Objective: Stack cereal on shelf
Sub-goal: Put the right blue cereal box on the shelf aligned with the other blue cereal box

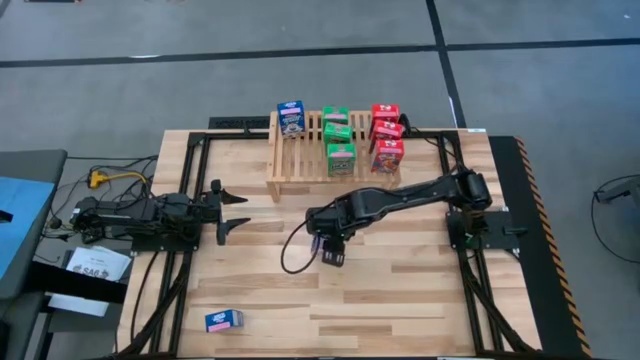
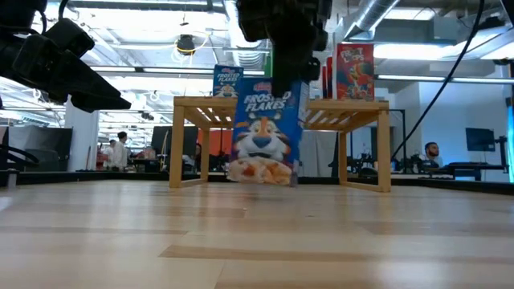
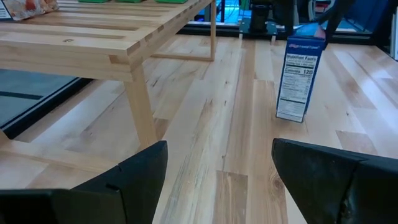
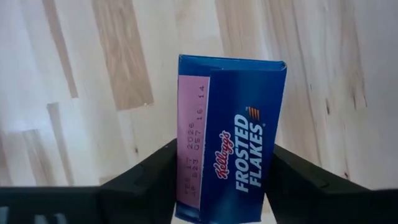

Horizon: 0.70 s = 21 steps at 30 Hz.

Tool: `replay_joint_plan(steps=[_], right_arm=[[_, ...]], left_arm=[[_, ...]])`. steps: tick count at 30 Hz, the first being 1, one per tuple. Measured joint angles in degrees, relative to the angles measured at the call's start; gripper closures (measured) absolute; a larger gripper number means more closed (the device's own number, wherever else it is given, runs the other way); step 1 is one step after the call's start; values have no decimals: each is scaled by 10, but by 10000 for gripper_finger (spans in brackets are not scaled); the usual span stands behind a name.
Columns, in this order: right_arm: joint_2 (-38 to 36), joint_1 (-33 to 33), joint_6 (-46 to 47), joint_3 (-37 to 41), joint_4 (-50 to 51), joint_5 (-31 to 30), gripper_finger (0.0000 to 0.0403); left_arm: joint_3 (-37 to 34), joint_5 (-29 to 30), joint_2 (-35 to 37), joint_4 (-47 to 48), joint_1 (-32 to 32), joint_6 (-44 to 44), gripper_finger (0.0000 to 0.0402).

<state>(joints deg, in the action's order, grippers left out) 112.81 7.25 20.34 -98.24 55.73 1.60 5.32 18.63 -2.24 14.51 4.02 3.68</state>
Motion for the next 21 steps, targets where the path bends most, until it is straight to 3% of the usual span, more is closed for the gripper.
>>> replay_joint_plan(steps=[14, 21], right_arm=[[-9, 0, 2, 1, 11, -8, 102], [-89, 24, -13, -3, 2, -105, 97]], left_arm=[[0, 0, 0, 0, 0, 0, 123], [0, 0, 0, 1, 0, 0, 123]])
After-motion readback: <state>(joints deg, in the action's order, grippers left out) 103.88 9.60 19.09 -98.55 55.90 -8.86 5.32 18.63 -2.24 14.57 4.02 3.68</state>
